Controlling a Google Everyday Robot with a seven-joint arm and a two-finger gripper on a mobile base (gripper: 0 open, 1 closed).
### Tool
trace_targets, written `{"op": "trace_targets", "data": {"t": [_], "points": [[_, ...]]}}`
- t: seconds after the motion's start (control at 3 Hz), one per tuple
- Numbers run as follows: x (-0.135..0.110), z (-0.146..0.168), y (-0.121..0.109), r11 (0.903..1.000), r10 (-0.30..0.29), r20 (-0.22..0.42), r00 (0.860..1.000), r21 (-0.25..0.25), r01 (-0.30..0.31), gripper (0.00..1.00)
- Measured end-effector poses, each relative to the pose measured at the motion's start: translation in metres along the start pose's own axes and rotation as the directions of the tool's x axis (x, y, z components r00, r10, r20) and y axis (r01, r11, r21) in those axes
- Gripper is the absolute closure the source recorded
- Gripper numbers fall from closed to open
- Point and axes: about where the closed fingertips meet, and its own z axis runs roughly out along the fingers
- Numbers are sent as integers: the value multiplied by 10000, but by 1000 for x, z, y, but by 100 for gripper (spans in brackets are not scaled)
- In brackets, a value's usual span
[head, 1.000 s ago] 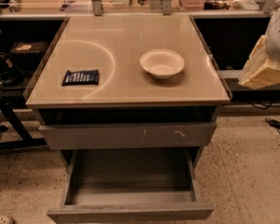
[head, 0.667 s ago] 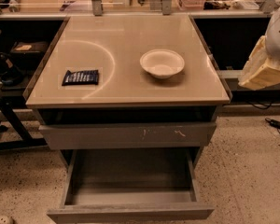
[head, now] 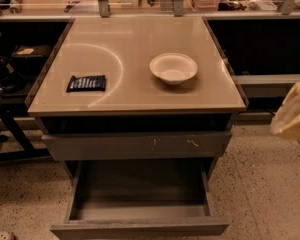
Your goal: Close middle drawer
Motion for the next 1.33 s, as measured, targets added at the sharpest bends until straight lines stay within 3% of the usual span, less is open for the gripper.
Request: {"op": "trace_targets", "data": {"t": [0.33,0.67,1.0,1.33], "points": [[31,59,46,9935,117,-485,9988,-1126,-171,100],[45,84,71,9827,146,-857,9962,-1829,-302,100],[45,84,71,9827,146,-857,9962,-1829,-301,100],[46,114,99,9647,368,-809,9960,-2571,-565,100]]}}
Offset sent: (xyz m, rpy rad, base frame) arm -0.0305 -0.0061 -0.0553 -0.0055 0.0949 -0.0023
